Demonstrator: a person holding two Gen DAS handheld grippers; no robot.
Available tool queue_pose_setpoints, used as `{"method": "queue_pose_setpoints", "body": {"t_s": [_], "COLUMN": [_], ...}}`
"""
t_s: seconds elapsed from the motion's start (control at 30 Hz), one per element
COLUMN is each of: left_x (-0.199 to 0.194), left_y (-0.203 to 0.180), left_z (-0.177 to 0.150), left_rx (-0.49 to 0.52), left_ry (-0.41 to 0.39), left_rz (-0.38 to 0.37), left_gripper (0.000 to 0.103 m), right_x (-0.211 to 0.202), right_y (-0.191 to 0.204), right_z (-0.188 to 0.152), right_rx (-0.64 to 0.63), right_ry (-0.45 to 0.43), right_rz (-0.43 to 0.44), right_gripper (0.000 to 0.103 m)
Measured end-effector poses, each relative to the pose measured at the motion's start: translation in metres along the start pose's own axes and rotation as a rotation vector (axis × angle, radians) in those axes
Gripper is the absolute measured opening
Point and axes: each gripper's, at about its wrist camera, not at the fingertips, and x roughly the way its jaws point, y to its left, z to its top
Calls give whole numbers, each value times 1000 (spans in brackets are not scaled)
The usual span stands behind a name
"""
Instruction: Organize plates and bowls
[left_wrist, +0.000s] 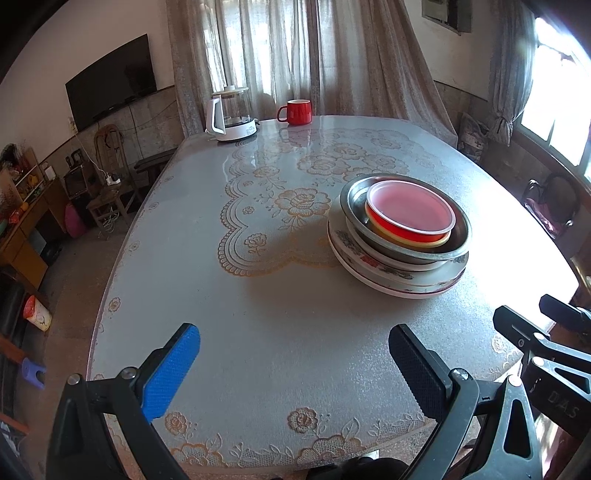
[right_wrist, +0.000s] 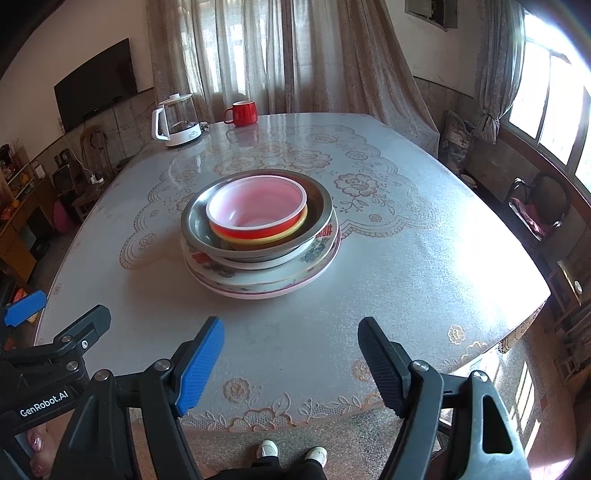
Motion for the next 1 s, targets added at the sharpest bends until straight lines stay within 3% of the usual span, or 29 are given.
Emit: {"method": "queue_pose_setpoints", "body": {"t_s": [1.0], "left_x": [6], "left_y": [-1], "left_z": [9], "left_rx": [4], "left_ry": [-8], "left_rz": [-8], "left_gripper": [103], "right_x": [14], "right_y": [3], "right_z": [7], "right_rx": [-13], "right_ry": [35], "right_rz": [-4], "right_gripper": [76]}}
